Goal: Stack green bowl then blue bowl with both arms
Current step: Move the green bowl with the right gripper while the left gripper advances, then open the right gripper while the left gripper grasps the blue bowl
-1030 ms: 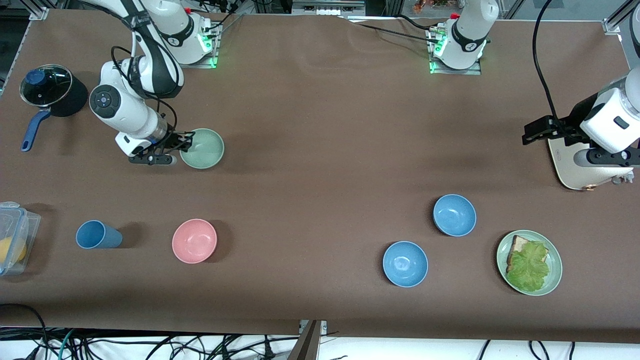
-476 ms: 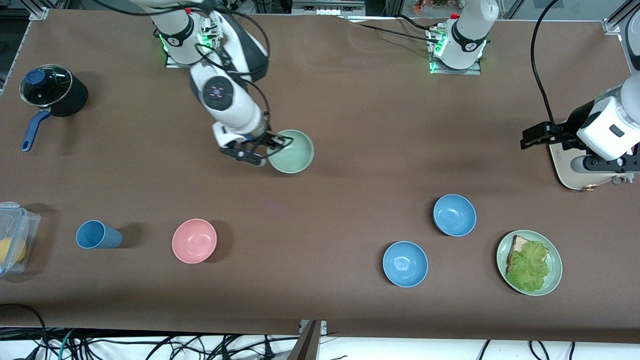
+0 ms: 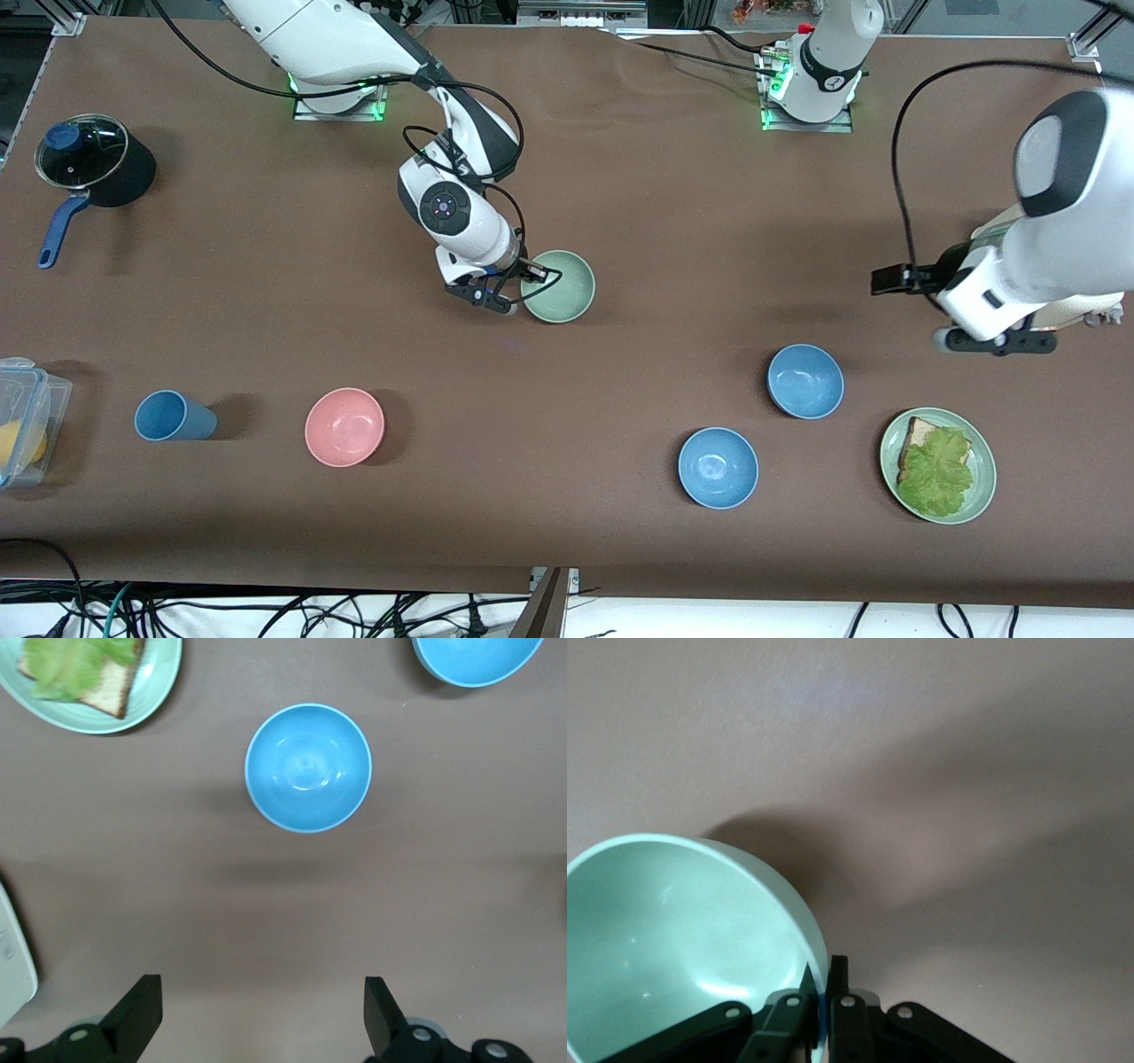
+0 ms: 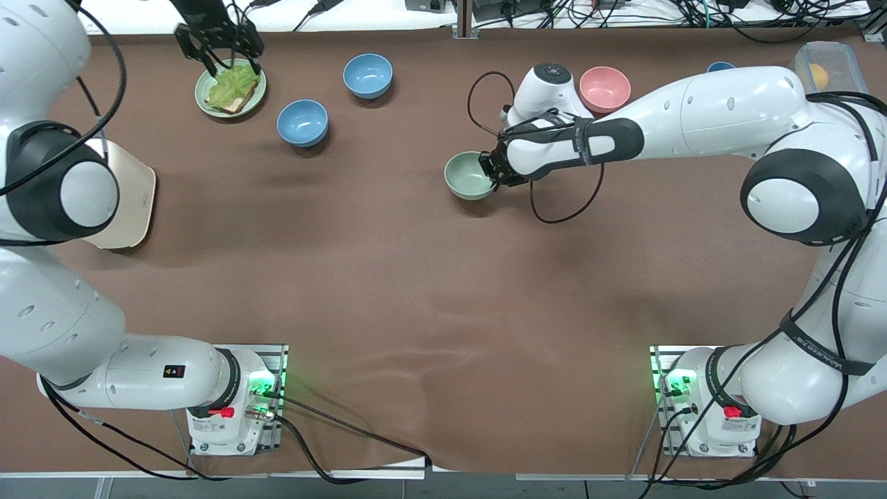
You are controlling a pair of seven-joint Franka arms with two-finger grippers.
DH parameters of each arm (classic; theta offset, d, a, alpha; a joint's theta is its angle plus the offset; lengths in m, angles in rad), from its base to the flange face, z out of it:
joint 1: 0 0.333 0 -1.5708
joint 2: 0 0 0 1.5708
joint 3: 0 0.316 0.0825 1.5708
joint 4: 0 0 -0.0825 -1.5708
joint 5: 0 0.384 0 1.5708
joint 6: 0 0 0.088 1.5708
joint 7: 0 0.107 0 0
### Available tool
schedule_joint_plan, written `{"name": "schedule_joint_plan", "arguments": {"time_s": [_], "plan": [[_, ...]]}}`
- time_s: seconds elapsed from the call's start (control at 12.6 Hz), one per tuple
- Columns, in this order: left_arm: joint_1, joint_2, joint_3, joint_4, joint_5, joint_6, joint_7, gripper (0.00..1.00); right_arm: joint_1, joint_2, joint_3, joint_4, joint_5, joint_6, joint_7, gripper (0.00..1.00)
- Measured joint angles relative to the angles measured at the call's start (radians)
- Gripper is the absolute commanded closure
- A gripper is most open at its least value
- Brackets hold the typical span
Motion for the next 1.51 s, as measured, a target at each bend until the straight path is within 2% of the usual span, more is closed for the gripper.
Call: {"name": "schedule_joint_plan", "arguments": {"time_s": [0.32,0.55,0.79,0.95,1.11,1.19,1.27,1.43,1.51], "plan": [[0.000,0.094,0.001,-0.085,0.000,0.255,0.000,0.00,0.008,-0.016,-0.013,0.035,-0.001,-0.001,0.000,0.01],[0.000,0.167,0.001,-0.112,0.000,0.365,0.001,0.01,0.003,-0.128,-0.102,0.068,-0.003,-0.071,-0.005,0.01],[0.000,0.209,0.003,-0.176,0.000,0.541,0.040,0.01,-0.008,-0.282,-0.229,0.102,-0.003,-0.270,-0.090,0.01],[0.003,0.229,0.008,-0.217,0.000,0.633,0.071,0.05,-0.009,-0.329,-0.309,0.174,-0.005,-0.472,-0.200,0.01],[0.008,0.254,0.012,-0.231,0.000,0.691,0.108,0.13,-0.009,-0.342,-0.427,0.286,-0.006,-0.709,-0.390,0.01],[0.010,0.266,0.014,-0.233,0.000,0.708,0.121,0.20,-0.011,-0.342,-0.500,0.336,-0.006,-0.801,-0.520,0.01],[0.011,0.276,0.015,-0.237,0.000,0.726,0.129,0.33,-0.014,-0.343,-0.570,0.375,-0.005,-0.875,-0.649,0.01],[0.012,0.290,0.015,-0.253,0.000,0.768,0.135,0.73,-0.019,-0.344,-0.690,0.438,-0.004,-0.979,-0.863,0.01],[0.011,0.295,0.015,-0.261,0.000,0.780,0.135,0.89,-0.023,-0.350,-0.728,0.468,-0.004,-1.002,-0.939,0.01]]}}
